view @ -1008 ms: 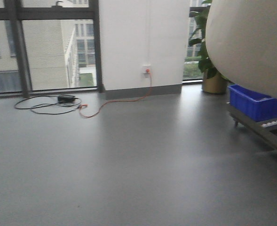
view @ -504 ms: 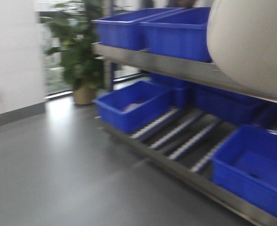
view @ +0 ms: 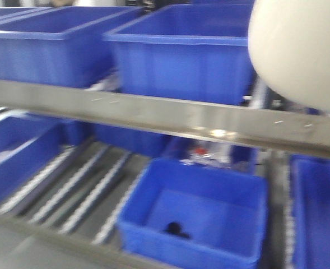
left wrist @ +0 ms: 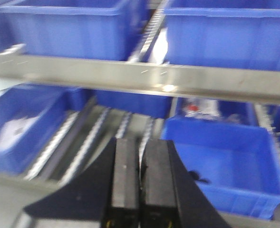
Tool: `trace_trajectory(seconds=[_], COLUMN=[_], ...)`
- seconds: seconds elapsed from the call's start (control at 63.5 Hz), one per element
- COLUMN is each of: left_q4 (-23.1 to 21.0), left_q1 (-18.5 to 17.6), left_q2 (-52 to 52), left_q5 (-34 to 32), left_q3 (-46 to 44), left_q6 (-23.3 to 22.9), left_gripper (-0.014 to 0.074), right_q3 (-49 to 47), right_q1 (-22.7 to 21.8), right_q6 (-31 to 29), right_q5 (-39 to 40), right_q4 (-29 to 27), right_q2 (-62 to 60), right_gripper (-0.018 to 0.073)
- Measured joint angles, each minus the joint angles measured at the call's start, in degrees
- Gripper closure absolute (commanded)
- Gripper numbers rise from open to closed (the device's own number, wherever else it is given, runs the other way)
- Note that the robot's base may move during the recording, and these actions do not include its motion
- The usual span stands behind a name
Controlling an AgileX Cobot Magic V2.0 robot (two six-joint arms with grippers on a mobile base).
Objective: Move white bin to right shelf second layer
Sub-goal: 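Carry the bin up to the shelf's roller-track layer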
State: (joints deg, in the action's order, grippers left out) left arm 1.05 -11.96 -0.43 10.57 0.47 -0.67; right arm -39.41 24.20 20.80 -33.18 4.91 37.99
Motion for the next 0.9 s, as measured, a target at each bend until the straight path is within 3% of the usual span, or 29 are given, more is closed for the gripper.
trace_trajectory(seconds=[0.898], left_q4=[0.0], left_q1=[0.0], left_q2=[0.0], left_q5=[0.0], left_q3=[0.0], left_q6=[0.0], left_gripper=[0.0512], right_q3=[0.0], right_q1=[0.0], right_q6=[0.0], right_q5=[0.0], right_q4=[0.0], right_q2=[0.0], right_gripper=[0.0504])
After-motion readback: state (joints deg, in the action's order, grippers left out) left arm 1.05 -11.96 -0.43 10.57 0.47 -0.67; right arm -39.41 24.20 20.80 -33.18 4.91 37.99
